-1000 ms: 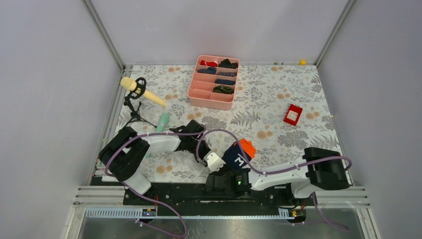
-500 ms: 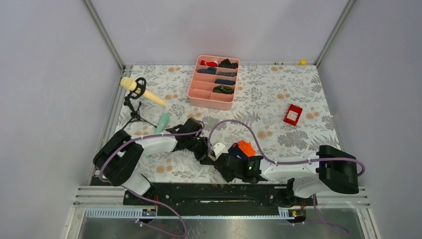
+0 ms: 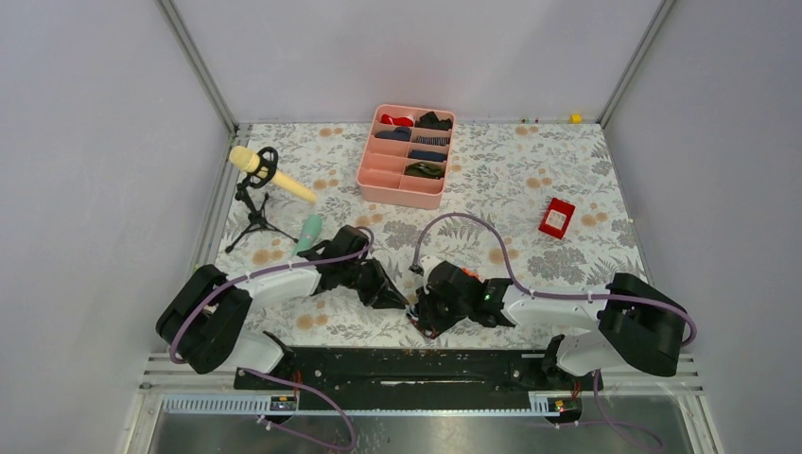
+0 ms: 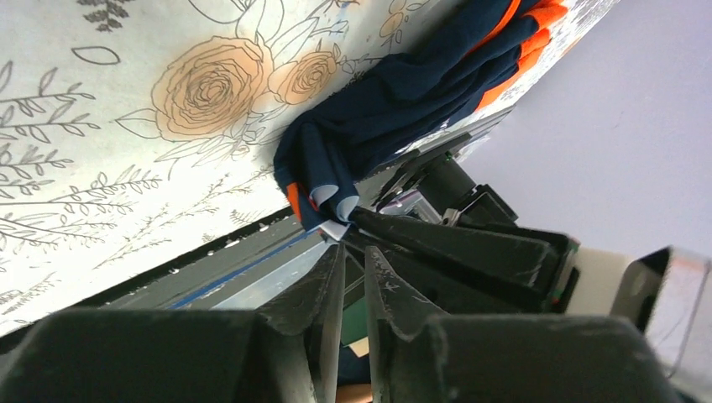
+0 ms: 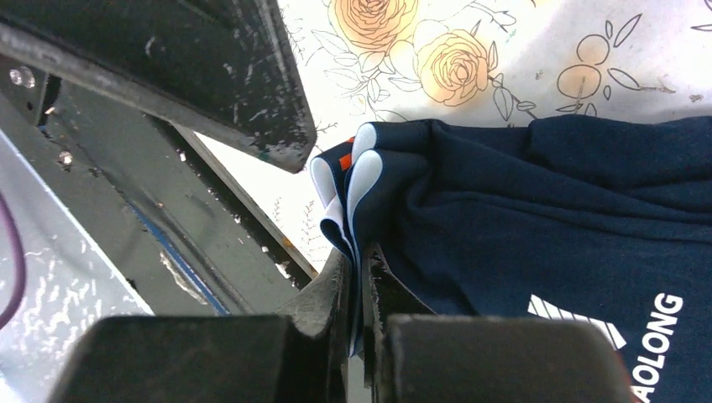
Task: Roll the underwear
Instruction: Roll the underwear to the center of the board.
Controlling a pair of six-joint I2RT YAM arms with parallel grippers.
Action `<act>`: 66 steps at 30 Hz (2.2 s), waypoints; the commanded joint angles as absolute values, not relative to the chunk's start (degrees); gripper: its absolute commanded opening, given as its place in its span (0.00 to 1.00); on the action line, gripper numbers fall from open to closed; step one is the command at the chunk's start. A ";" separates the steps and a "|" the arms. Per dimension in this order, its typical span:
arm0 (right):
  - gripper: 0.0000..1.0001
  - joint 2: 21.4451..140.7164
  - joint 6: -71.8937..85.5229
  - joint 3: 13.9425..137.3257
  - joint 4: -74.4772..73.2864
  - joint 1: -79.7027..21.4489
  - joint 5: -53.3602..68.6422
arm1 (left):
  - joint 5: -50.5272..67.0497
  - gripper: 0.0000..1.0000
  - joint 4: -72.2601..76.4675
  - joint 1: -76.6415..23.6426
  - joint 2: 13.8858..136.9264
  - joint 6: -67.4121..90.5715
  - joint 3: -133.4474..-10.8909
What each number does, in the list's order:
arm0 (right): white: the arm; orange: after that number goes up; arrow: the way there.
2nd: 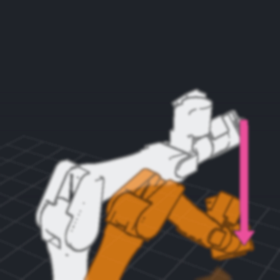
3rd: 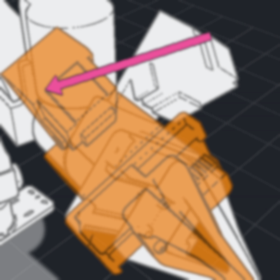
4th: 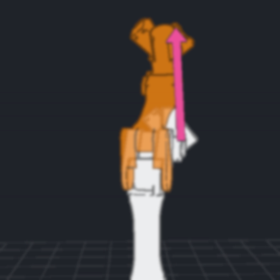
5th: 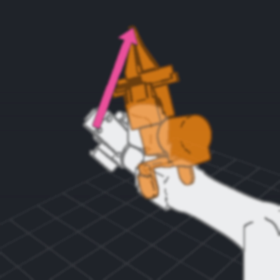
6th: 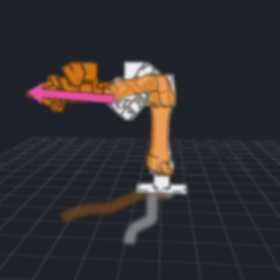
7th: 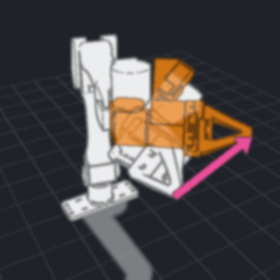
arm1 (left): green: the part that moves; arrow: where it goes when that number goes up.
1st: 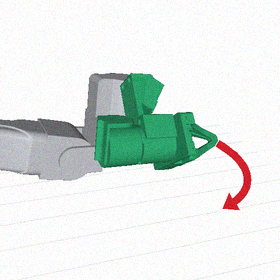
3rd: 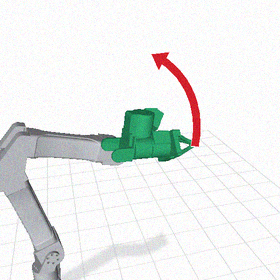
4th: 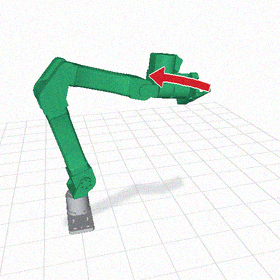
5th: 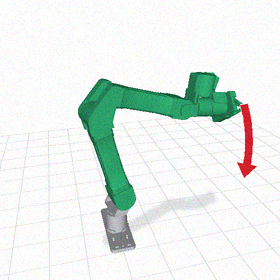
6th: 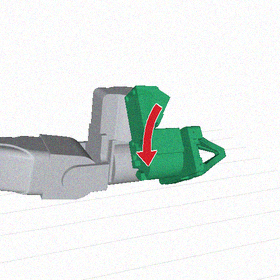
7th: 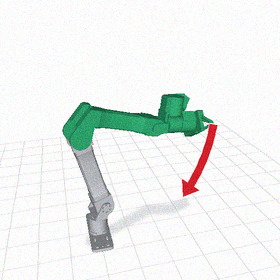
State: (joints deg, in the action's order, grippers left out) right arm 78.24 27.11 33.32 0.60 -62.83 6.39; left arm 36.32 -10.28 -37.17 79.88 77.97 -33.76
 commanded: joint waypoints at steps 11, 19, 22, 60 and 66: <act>0.00 80.49 33.74 28.36 12.29 -52.77 25.22 | 41.63 0.12 -6.68 -38.78 81.43 70.36 -33.74; 0.00 78.88 35.26 26.28 13.63 -49.86 27.39 | 42.41 0.12 -6.68 -40.50 85.79 68.70 -37.27; 0.00 79.28 35.74 25.46 14.85 -48.85 28.66 | 42.06 0.12 -6.67 -40.90 86.85 68.56 -38.85; 0.00 91.19 45.61 18.27 35.44 -40.97 38.10 | 34.43 0.00 -19.50 -43.76 93.66 50.48 -51.62; 0.00 91.65 45.70 18.49 35.37 -40.82 38.49 | 35.62 0.00 -19.45 -43.98 93.07 48.86 -51.25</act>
